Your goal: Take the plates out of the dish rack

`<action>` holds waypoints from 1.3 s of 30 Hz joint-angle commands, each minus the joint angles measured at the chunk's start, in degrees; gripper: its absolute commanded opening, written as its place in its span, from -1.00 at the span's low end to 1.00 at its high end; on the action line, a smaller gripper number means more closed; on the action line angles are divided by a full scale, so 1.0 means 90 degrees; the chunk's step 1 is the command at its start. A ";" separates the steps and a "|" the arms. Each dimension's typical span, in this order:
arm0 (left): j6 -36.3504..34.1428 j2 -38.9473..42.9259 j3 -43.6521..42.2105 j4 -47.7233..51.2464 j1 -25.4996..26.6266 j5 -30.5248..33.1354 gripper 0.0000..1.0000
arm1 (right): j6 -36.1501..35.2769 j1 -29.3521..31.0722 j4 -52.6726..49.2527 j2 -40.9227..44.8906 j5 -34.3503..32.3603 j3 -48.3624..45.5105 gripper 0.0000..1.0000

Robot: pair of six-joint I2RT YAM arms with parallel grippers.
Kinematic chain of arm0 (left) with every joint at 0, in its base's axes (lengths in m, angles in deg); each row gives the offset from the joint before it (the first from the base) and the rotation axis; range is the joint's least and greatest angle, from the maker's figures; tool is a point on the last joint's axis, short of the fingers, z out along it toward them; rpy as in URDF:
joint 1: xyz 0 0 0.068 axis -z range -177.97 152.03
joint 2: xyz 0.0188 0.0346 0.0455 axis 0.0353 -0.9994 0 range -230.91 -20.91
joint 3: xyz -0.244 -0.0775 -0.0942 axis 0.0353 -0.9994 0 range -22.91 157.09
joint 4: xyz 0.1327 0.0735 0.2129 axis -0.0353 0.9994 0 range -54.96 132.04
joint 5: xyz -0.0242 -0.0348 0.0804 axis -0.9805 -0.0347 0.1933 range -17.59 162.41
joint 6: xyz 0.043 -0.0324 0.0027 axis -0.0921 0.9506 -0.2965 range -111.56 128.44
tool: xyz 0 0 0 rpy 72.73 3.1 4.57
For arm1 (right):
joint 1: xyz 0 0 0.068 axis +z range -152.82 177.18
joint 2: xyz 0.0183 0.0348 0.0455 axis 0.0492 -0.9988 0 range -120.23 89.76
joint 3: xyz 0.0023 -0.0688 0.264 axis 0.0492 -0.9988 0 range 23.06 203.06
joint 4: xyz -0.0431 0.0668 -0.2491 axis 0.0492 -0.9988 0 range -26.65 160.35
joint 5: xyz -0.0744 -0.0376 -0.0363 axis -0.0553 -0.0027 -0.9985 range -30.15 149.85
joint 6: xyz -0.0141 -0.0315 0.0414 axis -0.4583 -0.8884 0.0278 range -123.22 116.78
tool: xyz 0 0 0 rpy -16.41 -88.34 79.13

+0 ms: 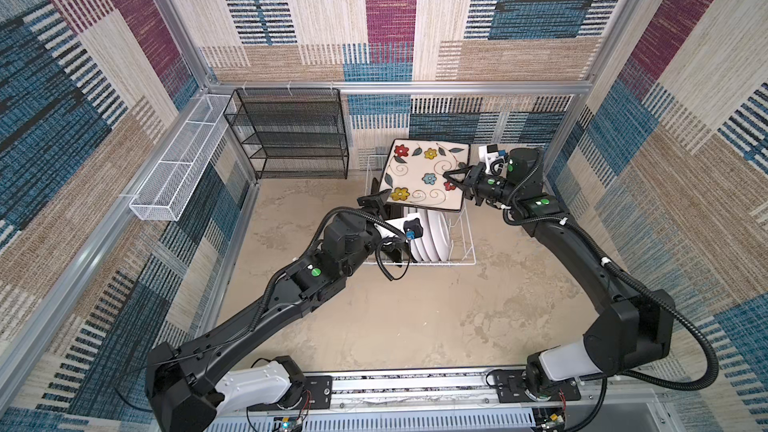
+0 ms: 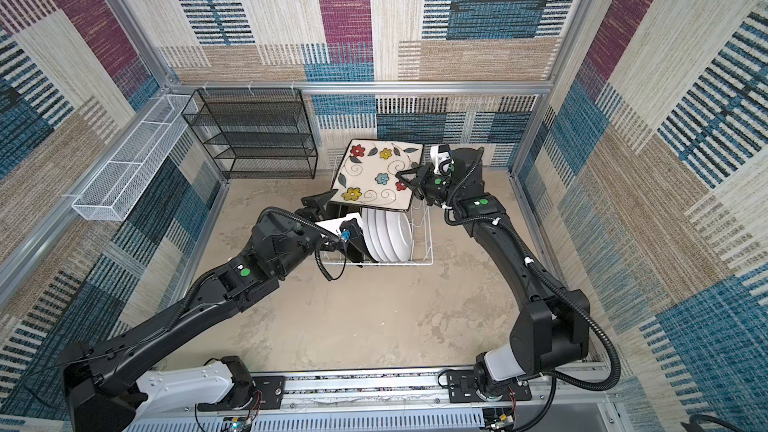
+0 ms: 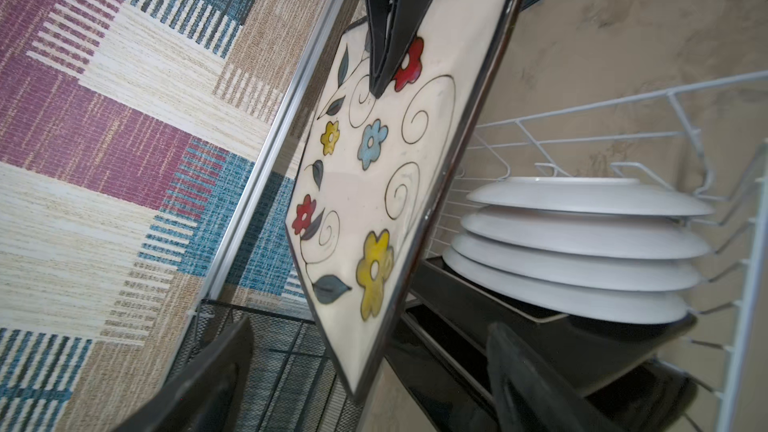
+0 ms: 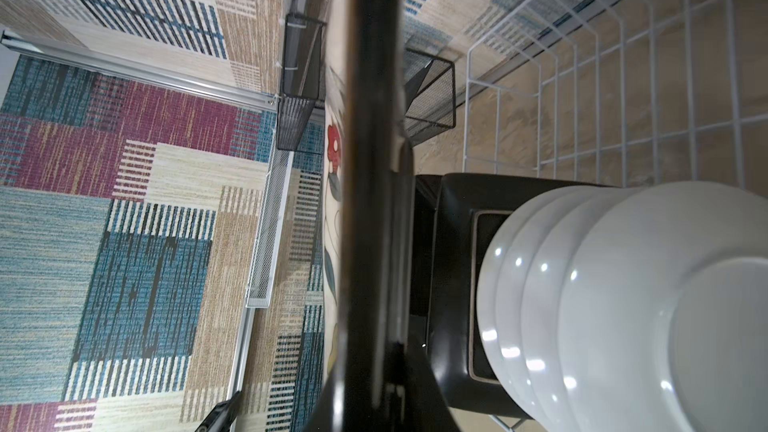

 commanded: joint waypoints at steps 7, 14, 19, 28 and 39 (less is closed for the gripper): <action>0.3695 0.0378 0.1116 0.1308 -0.0213 -0.0834 0.76 | -0.0559 -0.0124 0.1182 0.0244 -0.0145 0.0031 -1.00; 0.6005 0.0057 0.2207 0.2306 -0.0893 -0.1592 0.98 | -0.0852 -0.0213 0.1328 0.0286 0.0250 -0.0123 -1.00; 0.7536 -0.0343 0.2750 0.2789 -0.1776 -0.2511 0.99 | -0.0873 -0.0301 0.1590 0.0308 0.0606 -0.0308 -1.00; 0.9095 -0.1460 0.3491 0.3524 -0.2943 -0.4497 0.99 | -0.0921 -0.0350 0.1764 0.0234 0.1081 -0.0291 -1.00; 0.9792 -0.2210 0.3114 0.2412 -0.3064 -0.5927 0.91 | -0.0826 -0.0352 0.2272 -0.0007 0.1721 -0.0320 -1.00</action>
